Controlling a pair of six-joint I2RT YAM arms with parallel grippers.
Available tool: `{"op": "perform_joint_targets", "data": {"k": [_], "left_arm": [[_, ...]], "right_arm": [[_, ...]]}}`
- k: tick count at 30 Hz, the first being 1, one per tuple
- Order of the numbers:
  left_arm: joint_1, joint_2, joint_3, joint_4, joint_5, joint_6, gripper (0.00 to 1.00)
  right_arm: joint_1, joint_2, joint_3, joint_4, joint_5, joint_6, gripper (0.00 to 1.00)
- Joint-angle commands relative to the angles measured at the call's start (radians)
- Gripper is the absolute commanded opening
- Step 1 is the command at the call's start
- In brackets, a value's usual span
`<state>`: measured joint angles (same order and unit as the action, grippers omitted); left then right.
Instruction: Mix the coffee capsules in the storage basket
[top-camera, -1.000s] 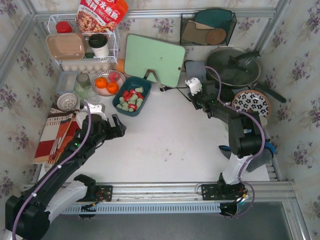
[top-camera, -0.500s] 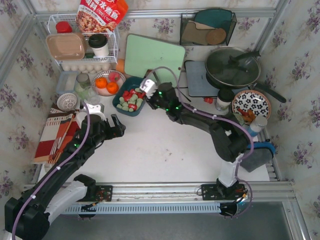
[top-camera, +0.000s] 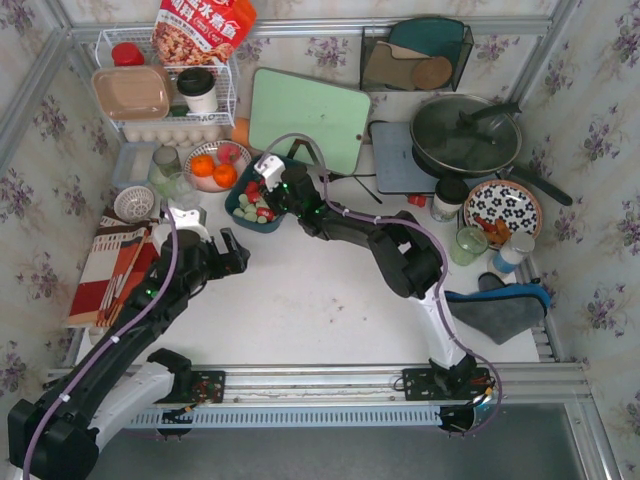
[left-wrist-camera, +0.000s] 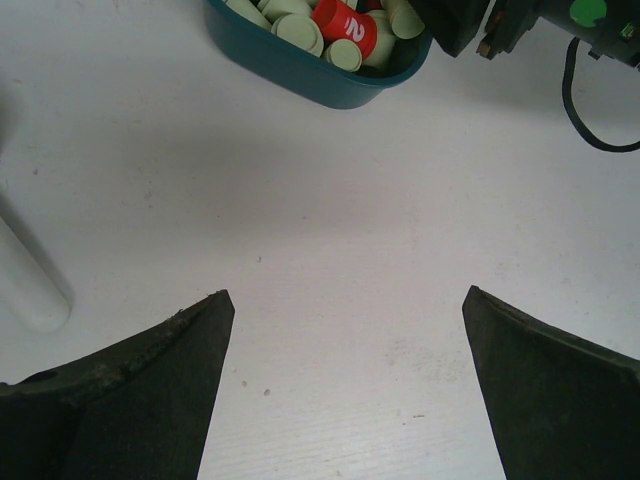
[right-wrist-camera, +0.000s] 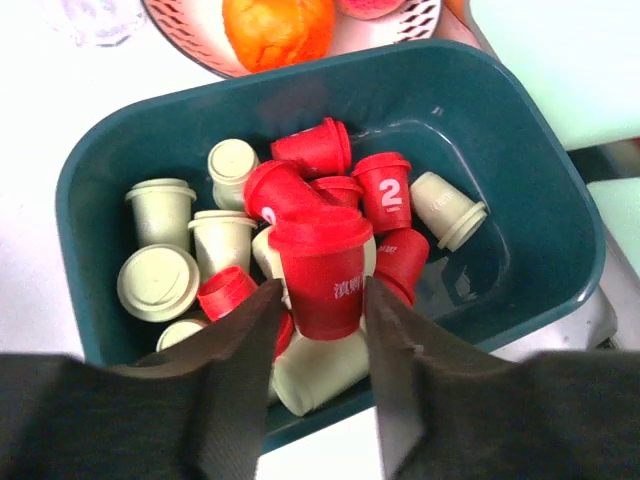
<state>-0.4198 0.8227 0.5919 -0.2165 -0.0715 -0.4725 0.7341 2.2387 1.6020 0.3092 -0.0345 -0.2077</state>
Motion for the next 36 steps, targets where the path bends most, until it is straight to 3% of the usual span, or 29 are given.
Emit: {"op": "perform_joint_targets", "data": {"k": [1,4,8,14,20,24,29,36], "left_arm": [[0.000,0.009,0.000,0.016,-0.002,0.000,0.99],[0.000,0.013,0.001,0.015,-0.004,0.000,0.99],[0.000,0.015,0.000,0.017,-0.002,0.000,0.99],[0.000,0.009,0.002,0.016,0.004,-0.002,0.99],[0.000,0.004,0.001,0.014,0.003,-0.003,0.99],[0.000,0.007,0.001,0.014,0.002,-0.002,0.99],[0.000,0.012,0.002,0.013,-0.004,0.000,0.99],[0.000,0.004,0.003,0.013,0.013,-0.006,0.99]], "right_arm": [[0.001,0.015,0.023,0.072,0.071,0.055,0.53],[0.001,0.014,0.041,0.041,0.113,0.033,0.65],[-0.003,-0.020,0.042,0.000,0.190,-0.031,0.70],[-0.035,-0.090,0.006,-0.050,0.260,-0.099,0.71],[-0.046,-0.143,-0.066,-0.045,0.093,-0.092,0.70],[-0.045,-0.112,-0.061,-0.032,0.087,-0.062,0.69],[-0.063,-0.111,-0.073,-0.005,0.167,0.000,0.69],[-0.143,-0.287,-0.318,0.157,0.291,0.070,0.68]]}}
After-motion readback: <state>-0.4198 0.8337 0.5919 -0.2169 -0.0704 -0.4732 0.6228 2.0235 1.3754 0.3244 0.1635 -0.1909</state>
